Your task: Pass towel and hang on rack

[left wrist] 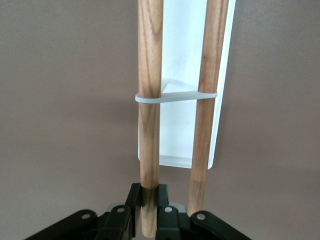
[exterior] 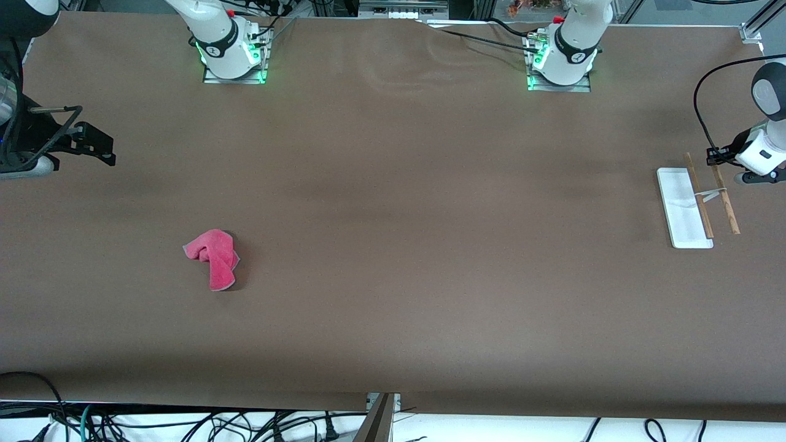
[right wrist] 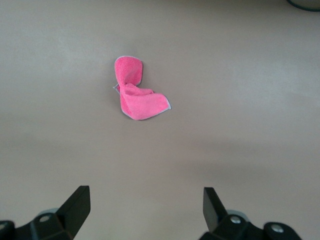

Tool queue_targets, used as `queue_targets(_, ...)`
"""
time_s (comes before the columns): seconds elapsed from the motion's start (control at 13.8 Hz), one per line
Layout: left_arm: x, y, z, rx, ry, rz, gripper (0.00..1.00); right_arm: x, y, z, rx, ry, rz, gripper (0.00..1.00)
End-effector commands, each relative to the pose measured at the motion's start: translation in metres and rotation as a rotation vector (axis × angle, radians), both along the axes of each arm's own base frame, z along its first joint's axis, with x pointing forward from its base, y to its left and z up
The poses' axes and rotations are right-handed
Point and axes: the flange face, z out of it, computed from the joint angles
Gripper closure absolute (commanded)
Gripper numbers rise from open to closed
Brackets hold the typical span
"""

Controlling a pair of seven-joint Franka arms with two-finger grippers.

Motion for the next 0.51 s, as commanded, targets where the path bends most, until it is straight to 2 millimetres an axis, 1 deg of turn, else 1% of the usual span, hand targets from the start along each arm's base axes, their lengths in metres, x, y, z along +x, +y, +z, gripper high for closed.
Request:
queue_targets(0.0,0.0003,0.0008,-0.0012,-0.009,-0.003,0.062,1.0,0.0028,0.0006,0.0065,0.018,-0.006,0.014,0.0)
queue_targets(0.22,0.0,0.0007,-0.0017,-0.012,0.0,0.041,1.0,0.0035,0.0006,0.0059,0.018,-0.007,0.014,0.0)
queue_targets(0.29,0.0005,0.001,-0.0011,-0.012,-0.001,0.038,0.31,0.0033,-0.0002,0.0069,0.018,-0.01,0.012,0.0)
queue_targets(0.36,0.0007,0.0011,-0.0002,-0.011,-0.003,0.034,0.02,0.004,-0.0003,0.0063,0.018,-0.012,0.012,0.0)
queue_targets(0.44,0.0016,0.0016,0.0017,-0.009,-0.007,0.036,0.0,0.0057,-0.0006,0.0035,0.017,-0.007,0.014,0.0)
